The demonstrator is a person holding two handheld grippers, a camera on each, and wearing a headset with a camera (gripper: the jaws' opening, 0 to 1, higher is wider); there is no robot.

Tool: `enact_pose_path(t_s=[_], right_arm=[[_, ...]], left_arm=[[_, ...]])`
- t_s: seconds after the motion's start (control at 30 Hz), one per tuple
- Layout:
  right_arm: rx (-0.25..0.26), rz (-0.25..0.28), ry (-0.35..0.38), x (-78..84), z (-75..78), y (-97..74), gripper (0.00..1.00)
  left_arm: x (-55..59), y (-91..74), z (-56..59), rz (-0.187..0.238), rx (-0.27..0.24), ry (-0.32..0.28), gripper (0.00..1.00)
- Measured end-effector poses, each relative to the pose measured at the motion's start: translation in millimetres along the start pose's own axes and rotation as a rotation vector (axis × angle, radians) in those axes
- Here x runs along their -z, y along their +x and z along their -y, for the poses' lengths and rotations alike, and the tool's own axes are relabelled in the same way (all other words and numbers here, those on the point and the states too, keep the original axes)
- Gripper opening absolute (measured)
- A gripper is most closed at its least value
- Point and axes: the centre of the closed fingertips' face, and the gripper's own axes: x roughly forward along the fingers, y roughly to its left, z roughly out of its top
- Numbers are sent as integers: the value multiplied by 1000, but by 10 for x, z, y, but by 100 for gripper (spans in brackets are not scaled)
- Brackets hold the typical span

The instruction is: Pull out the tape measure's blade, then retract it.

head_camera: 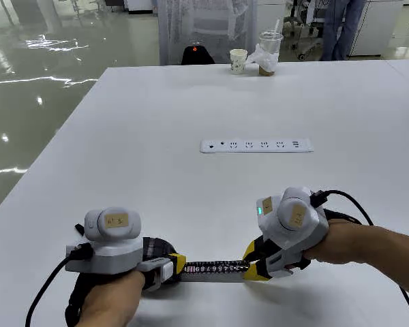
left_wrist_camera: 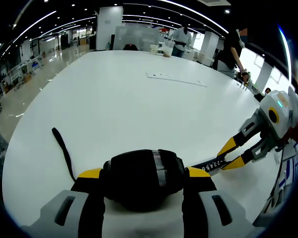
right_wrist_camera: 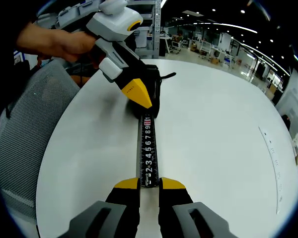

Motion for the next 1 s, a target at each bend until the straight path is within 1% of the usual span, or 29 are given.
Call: enact_pose_path(t_s=[0.2,1.0], right_arm=[[-2,3,0,-32,1,28,10],[-6,28,-12,-242,6,180,10]], left_arm=[[-4,4,-2,-2,1,1,57],[-9,1,-4,-3,7,-7,58]])
